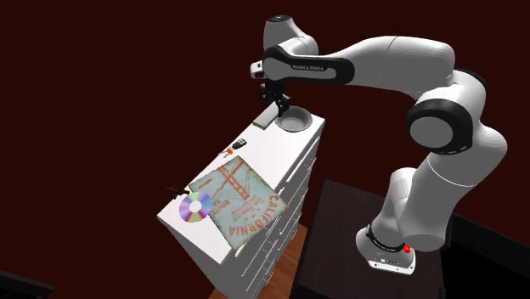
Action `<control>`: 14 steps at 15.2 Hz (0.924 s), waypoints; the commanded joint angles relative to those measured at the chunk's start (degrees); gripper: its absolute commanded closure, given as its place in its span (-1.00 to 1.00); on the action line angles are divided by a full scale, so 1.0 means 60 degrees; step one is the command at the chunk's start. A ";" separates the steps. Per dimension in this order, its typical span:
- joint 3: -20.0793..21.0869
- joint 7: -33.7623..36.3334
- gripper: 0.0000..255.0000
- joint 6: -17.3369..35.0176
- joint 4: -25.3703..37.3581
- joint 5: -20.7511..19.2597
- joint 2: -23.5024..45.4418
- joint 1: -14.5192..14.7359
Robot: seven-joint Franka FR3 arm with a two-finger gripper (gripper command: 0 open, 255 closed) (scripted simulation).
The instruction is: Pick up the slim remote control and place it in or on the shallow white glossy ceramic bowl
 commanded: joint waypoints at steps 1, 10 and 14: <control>-0.0194 -0.0371 1.00 -0.0003 -0.0178 -0.0113 -0.0216 -0.0194; -0.0857 -0.1586 1.00 0.0415 -0.0882 -0.0327 -0.0578 -0.0813; -0.0878 -0.1622 1.00 0.0921 -0.1326 -0.0280 -0.0499 -0.0825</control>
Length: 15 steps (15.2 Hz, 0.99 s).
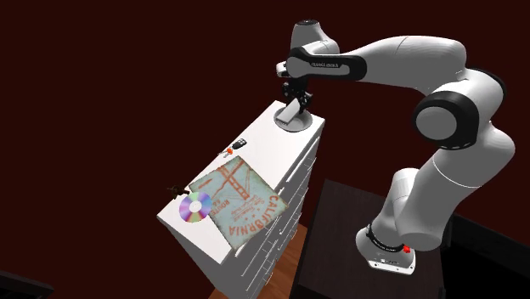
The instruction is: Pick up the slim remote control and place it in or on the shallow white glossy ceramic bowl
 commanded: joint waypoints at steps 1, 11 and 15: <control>0.0003 0.0007 1.00 0.0248 -0.0231 0.0007 0.0012 0.0003; -0.0031 -0.0085 1.00 0.0930 -0.0766 0.0128 0.0198 -0.0016; -0.0031 -0.0085 -1.00 0.0930 -0.0765 0.0129 0.0199 -0.0016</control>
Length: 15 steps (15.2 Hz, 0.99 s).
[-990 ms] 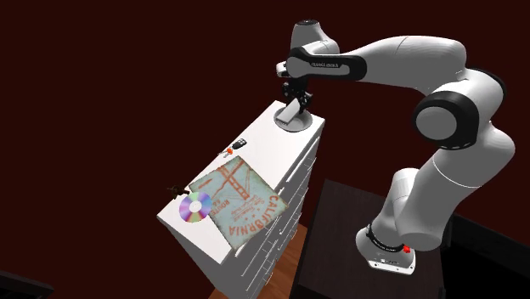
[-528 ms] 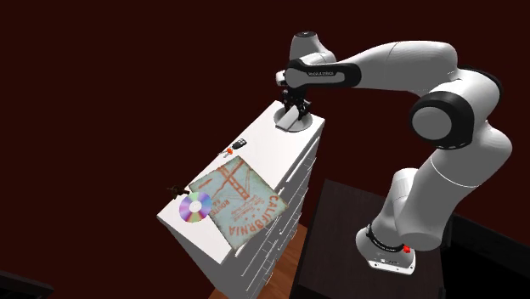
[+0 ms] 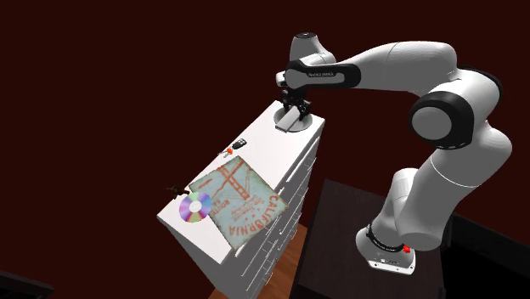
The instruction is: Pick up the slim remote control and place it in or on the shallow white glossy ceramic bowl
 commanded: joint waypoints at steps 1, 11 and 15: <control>0.0000 0.0000 -1.00 0.0000 -0.0002 0.0000 0.0001 0.0000; 0.0058 0.0148 -1.00 -0.1186 0.0936 -0.0199 -0.0312 0.0034; 0.0058 0.0147 -1.00 -0.1186 0.0937 -0.0199 -0.0310 0.0035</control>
